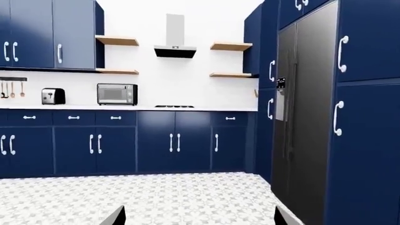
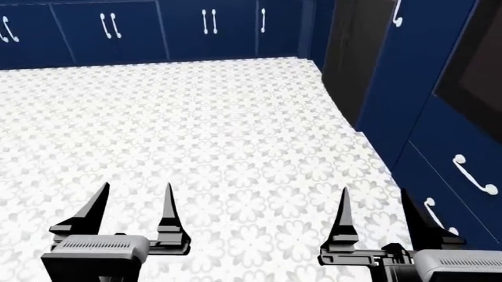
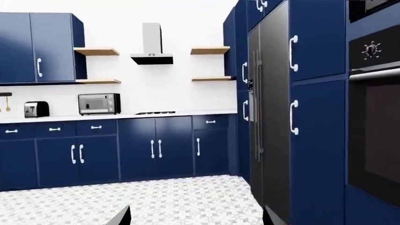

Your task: A wet mug is on the counter and needs to be dried. Pick it up and place it upside down in the open cabinet.

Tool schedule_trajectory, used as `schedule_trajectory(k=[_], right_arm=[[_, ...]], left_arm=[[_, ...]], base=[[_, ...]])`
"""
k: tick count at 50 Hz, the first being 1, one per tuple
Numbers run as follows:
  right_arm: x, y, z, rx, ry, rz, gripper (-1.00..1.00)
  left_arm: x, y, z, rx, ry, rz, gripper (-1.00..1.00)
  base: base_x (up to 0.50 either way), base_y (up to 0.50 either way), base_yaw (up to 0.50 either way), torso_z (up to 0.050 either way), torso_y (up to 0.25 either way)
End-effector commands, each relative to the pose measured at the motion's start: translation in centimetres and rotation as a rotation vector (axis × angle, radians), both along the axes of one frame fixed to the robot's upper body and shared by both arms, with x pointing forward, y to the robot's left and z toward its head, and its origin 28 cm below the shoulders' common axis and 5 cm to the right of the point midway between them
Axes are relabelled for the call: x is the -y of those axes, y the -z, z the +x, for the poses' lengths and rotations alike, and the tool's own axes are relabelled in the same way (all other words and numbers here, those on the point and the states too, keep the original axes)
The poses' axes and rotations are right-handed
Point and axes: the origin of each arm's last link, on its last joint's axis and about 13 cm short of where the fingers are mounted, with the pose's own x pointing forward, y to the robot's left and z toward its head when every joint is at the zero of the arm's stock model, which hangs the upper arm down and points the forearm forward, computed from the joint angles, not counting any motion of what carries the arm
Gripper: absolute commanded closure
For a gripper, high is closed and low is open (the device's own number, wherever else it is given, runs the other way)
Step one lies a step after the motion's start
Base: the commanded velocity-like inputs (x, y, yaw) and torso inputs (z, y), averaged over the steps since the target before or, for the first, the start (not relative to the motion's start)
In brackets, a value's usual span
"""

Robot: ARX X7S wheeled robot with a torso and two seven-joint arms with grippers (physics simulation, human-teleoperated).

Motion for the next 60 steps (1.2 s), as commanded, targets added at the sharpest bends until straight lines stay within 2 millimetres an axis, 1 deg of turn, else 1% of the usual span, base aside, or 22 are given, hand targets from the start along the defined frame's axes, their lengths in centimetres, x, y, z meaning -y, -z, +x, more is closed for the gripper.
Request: schedule_trajectory(k=[1,60], right_arm=[[0.01,-0.04,0.0,0.002,0.0,0.0,-1.0],[-0.09,0.03,-0.01,0.002,0.009,-0.01,-1.0]], left_arm=[[0.0,-0.03,0.05,0.0,0.0,-0.001,-1.0],[-0.06,-0.03,0.05,-0.001,-0.002,-0.003,-1.0]], base=[[0.0,0.04,0.5,0.0,0.0],[0.0,0.02,0.5,0.0,0.0]])
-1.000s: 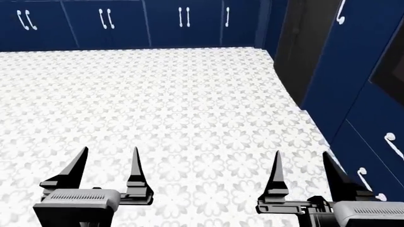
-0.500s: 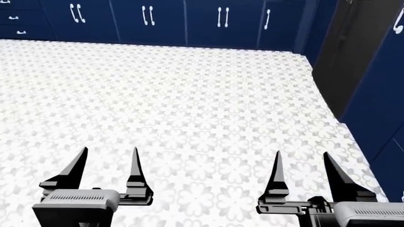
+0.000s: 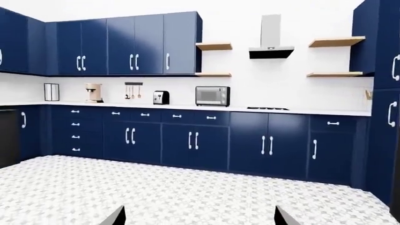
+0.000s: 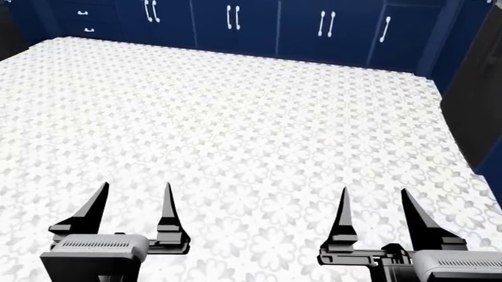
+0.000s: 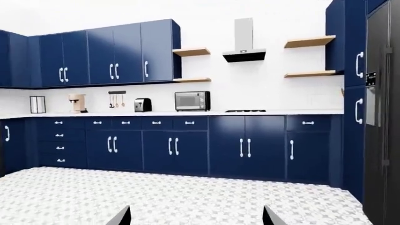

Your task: A wet mug is on the counter and needs to be dried. Pick it up and place it upside down in the open cabinet.

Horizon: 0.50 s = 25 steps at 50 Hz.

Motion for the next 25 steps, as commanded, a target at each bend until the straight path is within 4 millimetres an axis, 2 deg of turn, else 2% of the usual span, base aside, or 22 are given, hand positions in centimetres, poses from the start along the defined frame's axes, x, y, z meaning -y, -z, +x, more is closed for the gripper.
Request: schedule_trajectory(k=[1,25], right_arm=[[0.0,-0.01,0.0,-0.001,0.001,-0.001,-1.0],[-0.03,0.01,-0.02,0.001,0.0,-0.005,-1.0]], left_arm=[[0.0,0.01,-0.01,-0.001,0.0,-0.001,-1.0],[0.04,0.06,0.0,-0.001,-0.003,0.001,-1.0]], base=[[0.0,0.0,0.5,0.0,0.0],[0.0,0.0,0.5,0.0,0.0]])
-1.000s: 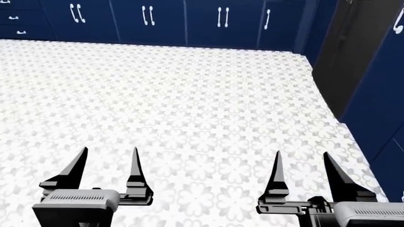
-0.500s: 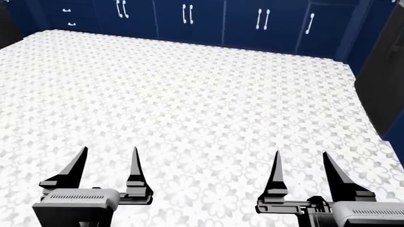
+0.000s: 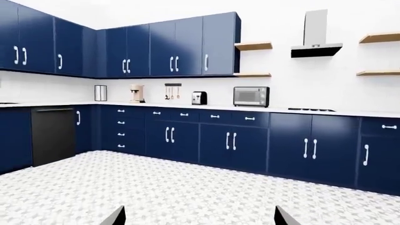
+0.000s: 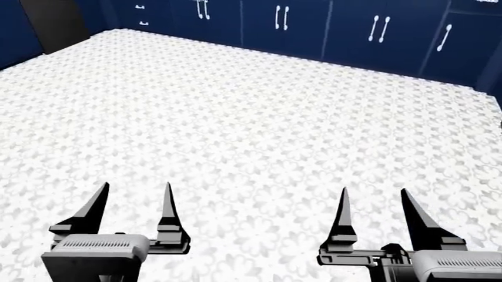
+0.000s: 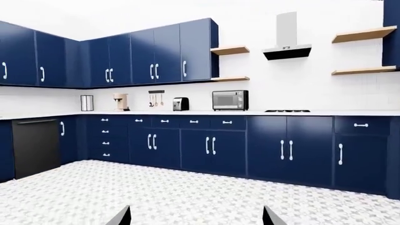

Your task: A wet mug is on the counter and needs to be dried. Pick it up and place it upside down in the open cabinet.

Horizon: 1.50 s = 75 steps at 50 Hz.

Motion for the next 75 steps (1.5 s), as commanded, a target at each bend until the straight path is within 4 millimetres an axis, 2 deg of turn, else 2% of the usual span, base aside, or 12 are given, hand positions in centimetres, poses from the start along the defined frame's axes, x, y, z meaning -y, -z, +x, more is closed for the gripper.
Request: schedule_trajectory(k=[1,75], right_arm=[[-0.01,0.0,-0.03,0.0,0.0,-0.002,-1.0],[-0.08,0.15,-0.38,-0.002,-0.01,-0.008,-1.0]], left_arm=[[0.01,0.01,-0.04,0.0,-0.002,0.0,-1.0],[0.11,0.24,-0.15,-0.002,-0.004,0.005,-1.0]], base=[[0.0,0.0,0.5,0.0,0.0],[0.0,0.0,0.5,0.0,0.0]])
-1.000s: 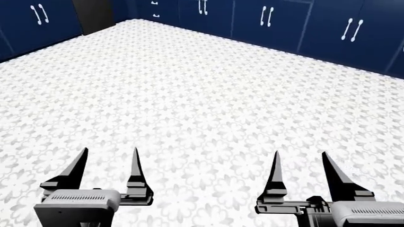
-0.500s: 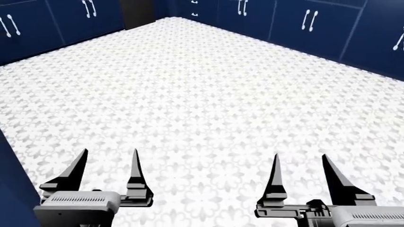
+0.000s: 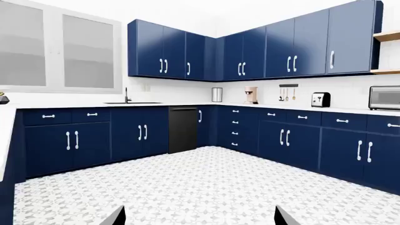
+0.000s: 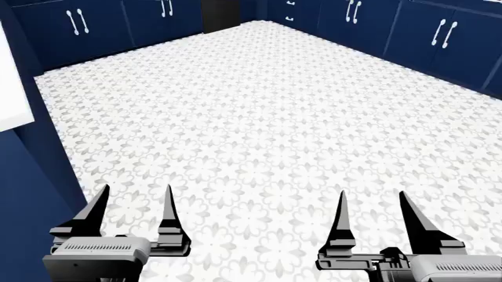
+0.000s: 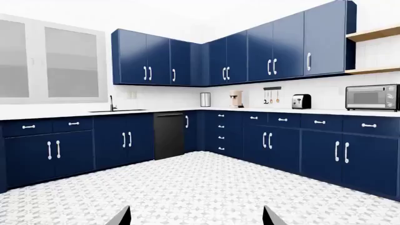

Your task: A wet mug is on the counter and needs to be dried. Pick it up and place it upside down in the open cabinet.

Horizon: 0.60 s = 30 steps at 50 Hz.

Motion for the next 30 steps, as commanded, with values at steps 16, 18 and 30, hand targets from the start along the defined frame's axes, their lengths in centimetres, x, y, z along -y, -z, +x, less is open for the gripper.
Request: schedule_trajectory(k=[16,18,30], right_arm=[[-0.02,0.0,-0.06,0.0,-0.001,-0.001,-1.0],[-0.01,0.01,-0.08,0.0,-0.001,-0.001,-1.0],[-0.01,-0.01,-0.03,0.001,-0.001,-0.002,-1.0]], left_arm=[[-0.02,0.0,-0.03,-0.001,-0.002,-0.001,-1.0],[-0.02,0.02,-0.04,-0.001,-0.002,-0.001,-1.0],[-0.02,-0.01,0.03,0.001,-0.004,0.0,-1.0]], base=[[0.0,0.0,0.5,0.0,0.0],[0.0,0.0,0.5,0.0,0.0],[0.0,0.0,0.5,0.0,0.0]])
